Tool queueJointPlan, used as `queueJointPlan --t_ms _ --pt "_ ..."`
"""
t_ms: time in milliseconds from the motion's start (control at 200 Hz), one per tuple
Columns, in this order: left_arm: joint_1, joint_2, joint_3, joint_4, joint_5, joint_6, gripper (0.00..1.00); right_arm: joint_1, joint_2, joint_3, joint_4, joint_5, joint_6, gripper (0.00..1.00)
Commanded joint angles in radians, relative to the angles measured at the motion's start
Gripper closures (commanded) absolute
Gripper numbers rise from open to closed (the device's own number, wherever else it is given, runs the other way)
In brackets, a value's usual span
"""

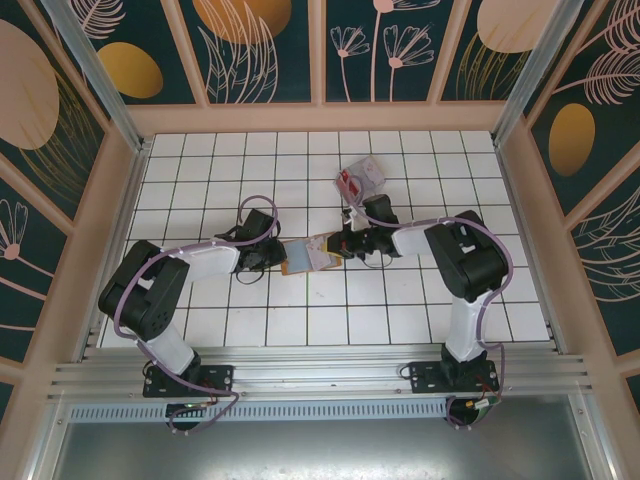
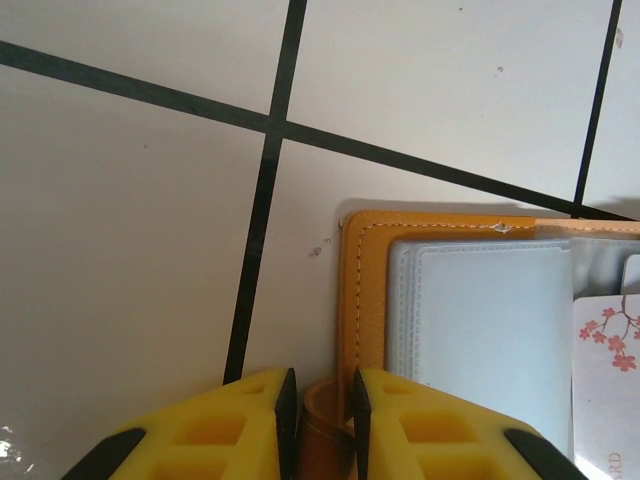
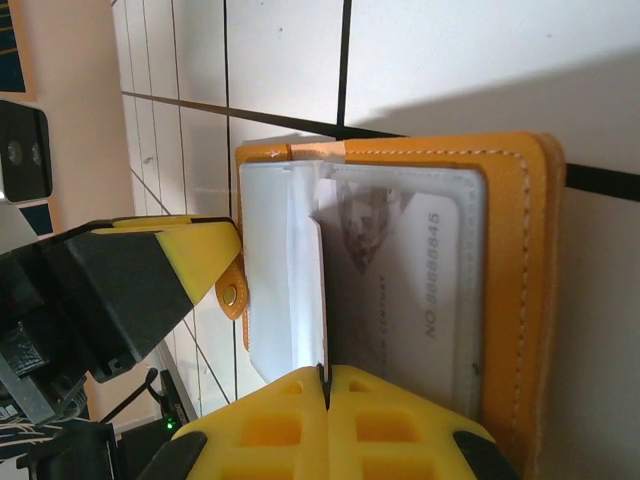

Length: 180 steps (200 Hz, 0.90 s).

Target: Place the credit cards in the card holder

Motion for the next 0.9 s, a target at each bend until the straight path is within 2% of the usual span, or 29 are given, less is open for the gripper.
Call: queueJointPlan --t_ms 0,445,706,896 --pt "-0.001 0.025 -0.022 0.021 0.044 -0.015 0.75 0.016 0.026 0.048 -0.002 0.000 0.007 1.00" --pt "-0.002 0.026 -0.023 0.049 0.063 -0.023 0.75 0.041 0.080 0.125 -0.078 0.053 0.011 1.00" --pt "-0.002 0.052 -0.026 0.061 0.075 -0.026 0.75 0.117 0.077 0.131 -0.088 0.197 0.025 1.00" --pt "-0.002 0.057 -0.034 0.069 0.081 -0.028 0.75 0.168 0.078 0.159 -0.164 0.319 0.004 1.00"
